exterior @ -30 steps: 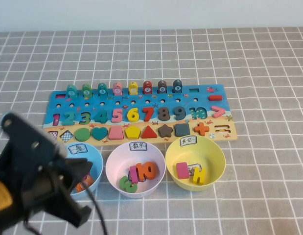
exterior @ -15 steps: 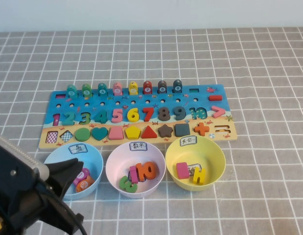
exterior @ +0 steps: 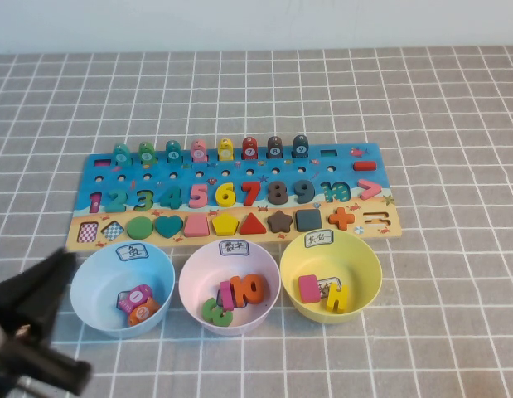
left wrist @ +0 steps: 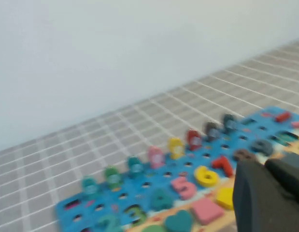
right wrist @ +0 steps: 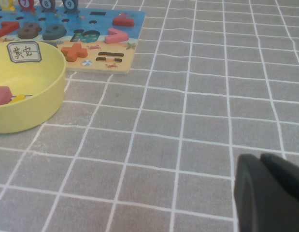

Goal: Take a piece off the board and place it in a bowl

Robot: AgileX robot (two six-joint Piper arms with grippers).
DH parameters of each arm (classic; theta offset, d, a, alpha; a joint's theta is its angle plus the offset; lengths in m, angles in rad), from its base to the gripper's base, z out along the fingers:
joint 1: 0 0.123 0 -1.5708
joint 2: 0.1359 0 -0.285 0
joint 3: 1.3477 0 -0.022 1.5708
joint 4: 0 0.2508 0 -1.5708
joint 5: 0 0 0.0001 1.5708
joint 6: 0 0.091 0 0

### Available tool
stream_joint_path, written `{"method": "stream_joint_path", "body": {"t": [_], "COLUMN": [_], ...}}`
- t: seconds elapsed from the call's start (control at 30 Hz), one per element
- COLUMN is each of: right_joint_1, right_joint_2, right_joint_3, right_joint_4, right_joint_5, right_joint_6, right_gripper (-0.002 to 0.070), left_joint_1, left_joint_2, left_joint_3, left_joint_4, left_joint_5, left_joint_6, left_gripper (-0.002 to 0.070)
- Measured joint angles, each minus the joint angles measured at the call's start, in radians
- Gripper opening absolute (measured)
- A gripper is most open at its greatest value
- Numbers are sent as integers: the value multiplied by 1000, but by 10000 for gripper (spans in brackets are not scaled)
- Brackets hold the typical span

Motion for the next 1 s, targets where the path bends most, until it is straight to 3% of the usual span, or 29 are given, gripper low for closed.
{"method": "stream_joint_path", "body": {"t": [0.23, 0.43, 0.63, 0.73, 1.0], "right_joint_1": [0, 0, 0, 0, 0], "right_joint_2": [0, 0, 0, 0, 0], "right_joint_3": [0, 0, 0, 0, 0], "right_joint_4": [0, 0, 1, 1, 1], "right_joint_5": [0, 0, 0, 0, 0], "right_joint_6": [0, 0, 0, 0, 0], "right_gripper": [-17, -17, -17, -17, -17], "left_joint_1": [175, 394, 562, 599, 607], "left_joint_2": [-281, -447, -605, -676, -687], "left_joint_3": [128, 132, 132, 132, 133], "left_joint_4": [-81, -80, 36, 100, 180], "left_joint_5": [-15, 144, 401, 538, 780], "left_joint_6": [38, 49, -54, -121, -215], "left_gripper": [2, 2, 2, 2, 2]}}
